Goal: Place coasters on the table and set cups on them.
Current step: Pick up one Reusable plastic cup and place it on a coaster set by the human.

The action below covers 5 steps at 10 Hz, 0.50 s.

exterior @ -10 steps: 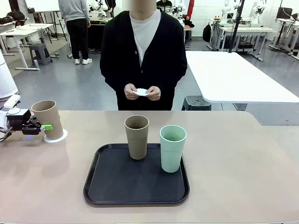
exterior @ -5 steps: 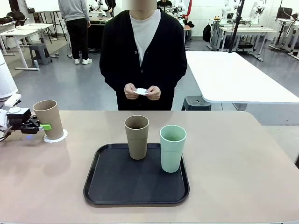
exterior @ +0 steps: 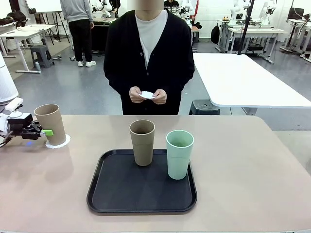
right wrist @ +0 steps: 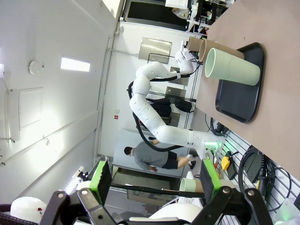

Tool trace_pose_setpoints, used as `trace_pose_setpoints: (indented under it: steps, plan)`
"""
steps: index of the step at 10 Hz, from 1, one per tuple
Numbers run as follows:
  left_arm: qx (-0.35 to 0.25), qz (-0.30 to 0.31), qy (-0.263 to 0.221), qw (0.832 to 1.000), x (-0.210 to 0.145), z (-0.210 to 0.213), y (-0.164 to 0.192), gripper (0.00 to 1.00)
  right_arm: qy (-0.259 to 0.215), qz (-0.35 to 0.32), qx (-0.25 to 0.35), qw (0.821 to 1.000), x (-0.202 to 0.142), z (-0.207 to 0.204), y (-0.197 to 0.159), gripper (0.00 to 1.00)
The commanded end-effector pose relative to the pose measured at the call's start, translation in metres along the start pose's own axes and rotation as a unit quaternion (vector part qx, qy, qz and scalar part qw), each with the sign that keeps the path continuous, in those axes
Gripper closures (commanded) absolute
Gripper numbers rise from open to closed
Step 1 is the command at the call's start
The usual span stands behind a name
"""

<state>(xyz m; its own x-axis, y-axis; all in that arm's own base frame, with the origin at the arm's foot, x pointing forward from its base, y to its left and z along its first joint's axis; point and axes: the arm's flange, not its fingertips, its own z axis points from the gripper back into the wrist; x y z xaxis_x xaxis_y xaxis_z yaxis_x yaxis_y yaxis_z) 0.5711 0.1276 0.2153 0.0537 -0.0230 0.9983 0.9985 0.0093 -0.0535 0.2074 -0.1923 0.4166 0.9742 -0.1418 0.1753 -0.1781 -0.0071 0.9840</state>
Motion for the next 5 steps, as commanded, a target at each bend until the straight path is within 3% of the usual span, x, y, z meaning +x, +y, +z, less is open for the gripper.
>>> trace_pose_setpoints:
  steps: [1, 5]
  plan:
    - [-0.016, 0.006, 0.027, 1.0, 0.0022, 0.0049, 0.0049, 0.0, -0.001, 0.003, 0.003, 1.0, -0.0004, 0.0009, 0.0004, 0.0]
    - [-0.037, -0.004, 0.078, 0.996, 0.0041, 0.0094, 0.0011, 0.0, -0.001, 0.003, 0.003, 1.0, -0.0004, 0.0009, 0.0004, 0.0]
